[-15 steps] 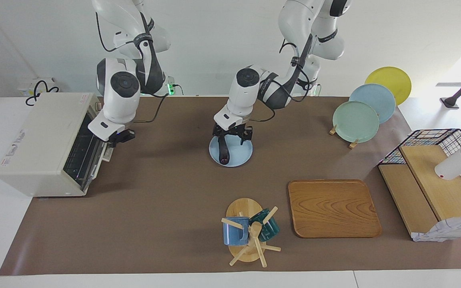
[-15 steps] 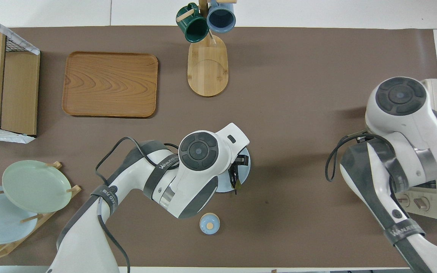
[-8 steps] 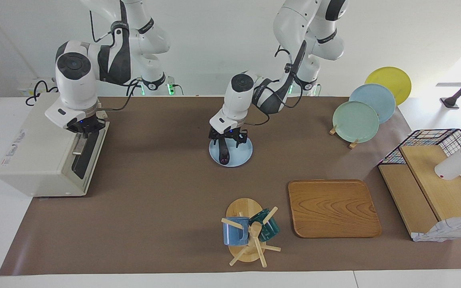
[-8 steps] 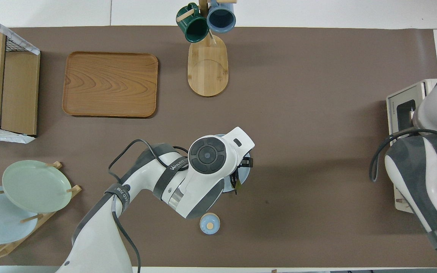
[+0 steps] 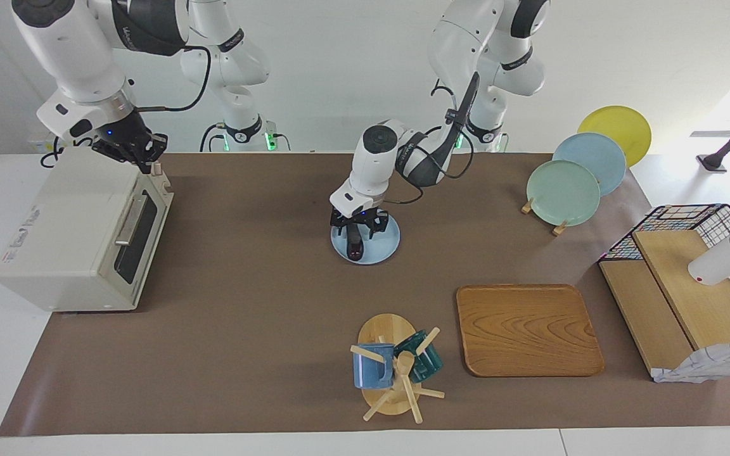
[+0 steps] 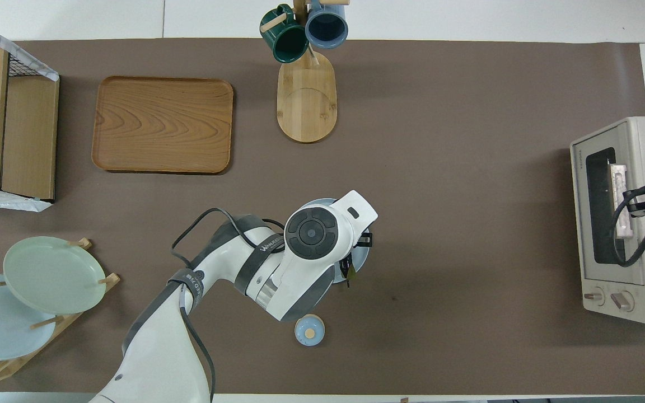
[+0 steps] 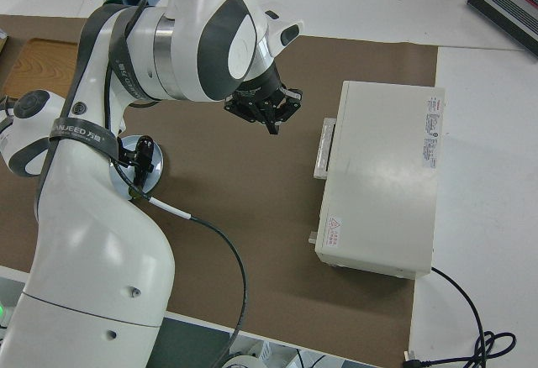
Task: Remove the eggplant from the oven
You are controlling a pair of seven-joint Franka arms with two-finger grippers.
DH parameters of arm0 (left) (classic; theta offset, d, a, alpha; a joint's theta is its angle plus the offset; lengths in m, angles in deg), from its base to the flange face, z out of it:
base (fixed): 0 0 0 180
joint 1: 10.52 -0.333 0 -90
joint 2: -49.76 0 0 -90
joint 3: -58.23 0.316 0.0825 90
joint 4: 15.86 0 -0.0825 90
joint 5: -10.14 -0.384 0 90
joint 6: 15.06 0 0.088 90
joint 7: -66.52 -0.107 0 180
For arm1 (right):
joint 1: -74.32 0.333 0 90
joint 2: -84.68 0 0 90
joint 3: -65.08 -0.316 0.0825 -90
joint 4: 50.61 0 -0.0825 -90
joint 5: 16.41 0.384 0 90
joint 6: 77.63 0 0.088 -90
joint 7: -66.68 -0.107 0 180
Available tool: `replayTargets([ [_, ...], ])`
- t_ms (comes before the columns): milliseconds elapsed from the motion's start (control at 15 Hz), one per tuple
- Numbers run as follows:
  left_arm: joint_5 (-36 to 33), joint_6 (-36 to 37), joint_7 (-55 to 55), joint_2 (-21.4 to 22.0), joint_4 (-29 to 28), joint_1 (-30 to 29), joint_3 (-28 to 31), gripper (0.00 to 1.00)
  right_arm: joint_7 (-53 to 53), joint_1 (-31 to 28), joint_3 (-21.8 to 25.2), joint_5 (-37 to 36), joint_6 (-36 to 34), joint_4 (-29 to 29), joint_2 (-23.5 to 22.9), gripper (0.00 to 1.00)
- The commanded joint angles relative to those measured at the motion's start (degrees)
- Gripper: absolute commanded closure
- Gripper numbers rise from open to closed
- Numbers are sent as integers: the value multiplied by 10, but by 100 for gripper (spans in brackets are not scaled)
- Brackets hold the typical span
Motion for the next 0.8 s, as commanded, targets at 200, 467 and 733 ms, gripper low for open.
replayTargets([
  [200,0,-1,-21,4,-6,-5,5,46,-30,-3,1,24,-20,8,-8,0],
  [467,0,13,-33,7,-2,-18,5,78,-36,27,12,21,-30,-2,7,0],
  [733,0,60,-46,30,11,-52,4,100,-33,38,32,21,-14,28,-28,0],
])
